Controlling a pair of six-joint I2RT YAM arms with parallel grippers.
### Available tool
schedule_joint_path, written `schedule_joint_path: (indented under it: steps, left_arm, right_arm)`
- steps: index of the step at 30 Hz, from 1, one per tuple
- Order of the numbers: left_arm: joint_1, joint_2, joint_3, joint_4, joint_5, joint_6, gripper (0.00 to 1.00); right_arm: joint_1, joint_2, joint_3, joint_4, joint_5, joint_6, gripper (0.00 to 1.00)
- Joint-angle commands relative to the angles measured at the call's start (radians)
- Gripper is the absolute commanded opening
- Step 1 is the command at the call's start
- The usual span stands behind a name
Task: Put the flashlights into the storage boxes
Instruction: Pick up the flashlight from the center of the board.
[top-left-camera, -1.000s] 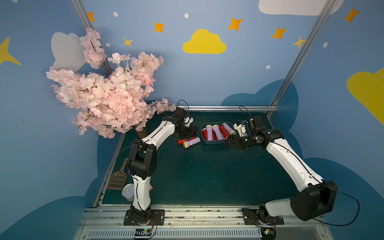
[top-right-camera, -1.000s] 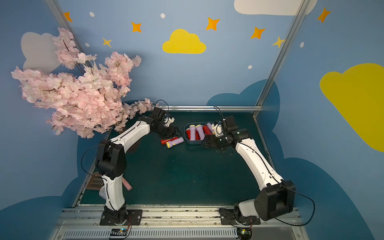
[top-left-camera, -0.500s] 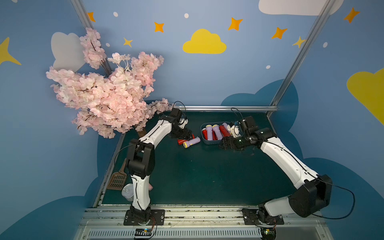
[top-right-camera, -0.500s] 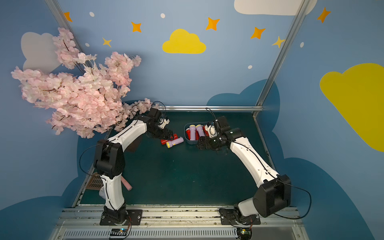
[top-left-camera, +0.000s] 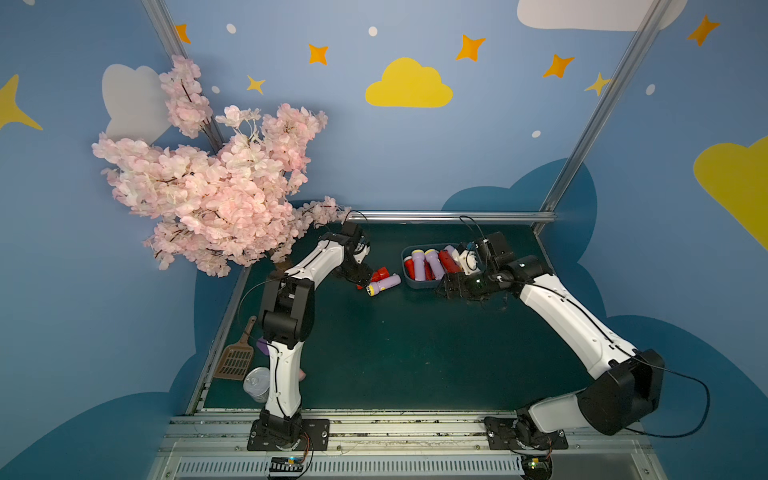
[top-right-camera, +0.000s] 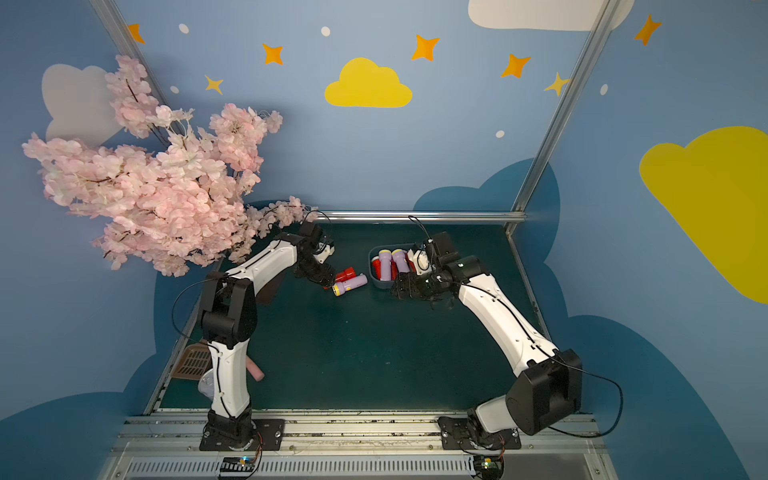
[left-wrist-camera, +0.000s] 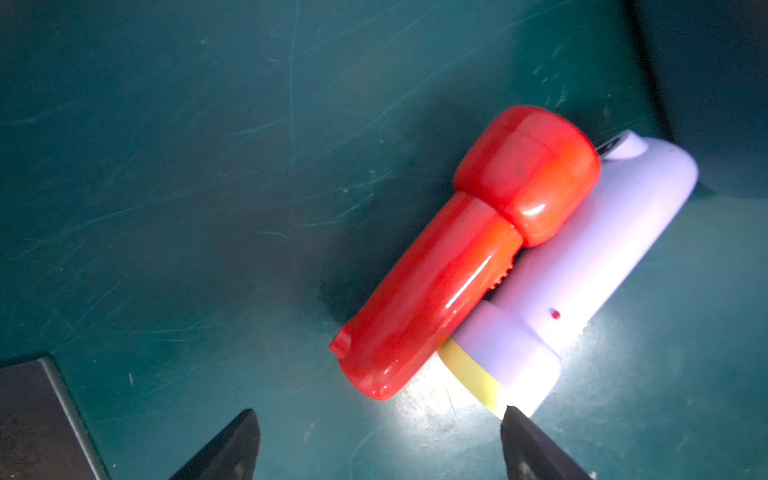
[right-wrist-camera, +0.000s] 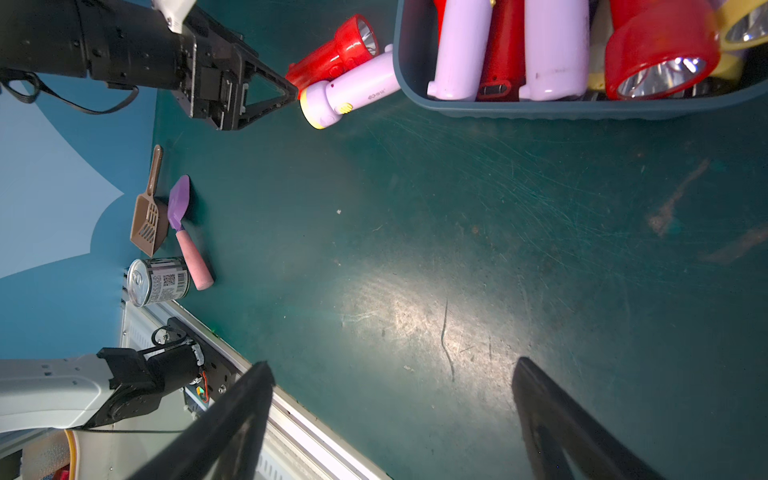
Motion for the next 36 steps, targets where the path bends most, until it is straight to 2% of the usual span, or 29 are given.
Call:
schedule_joint_path:
  steps: [1, 9, 27, 33, 36]
  left_arm:
    - [0.004, 0.042, 0.025, -0.001, -0.016, 0.029, 0.9]
    - [-0.001, 0.094, 0.061, 0.0, -0.044, 0.063, 0.9]
    - [-0.046, 0.182, 0.15, -0.008, 0.002, 0.166, 0.9]
    - [-0.057, 0.183, 0.112, -0.004, 0.015, 0.177, 0.82]
    - [-0.061, 0.185, 0.103, -0.007, 0.019, 0.18, 0.68]
  right_arm:
    - [0.004, 0.007, 0.037, -0.031, 0.015, 0.002, 0.9]
    - [0.004, 0.017, 0.054, -0.057, 0.017, -0.011, 0.9]
    - [-0.007, 0.004, 0.07, -0.111, 0.044, -0.051, 0.9]
    - [-0.028, -0.015, 0.058, -0.115, 0.049, -0.057, 0.9]
    - [-0.036, -0.021, 0.048, -0.113, 0.049, -0.057, 0.9]
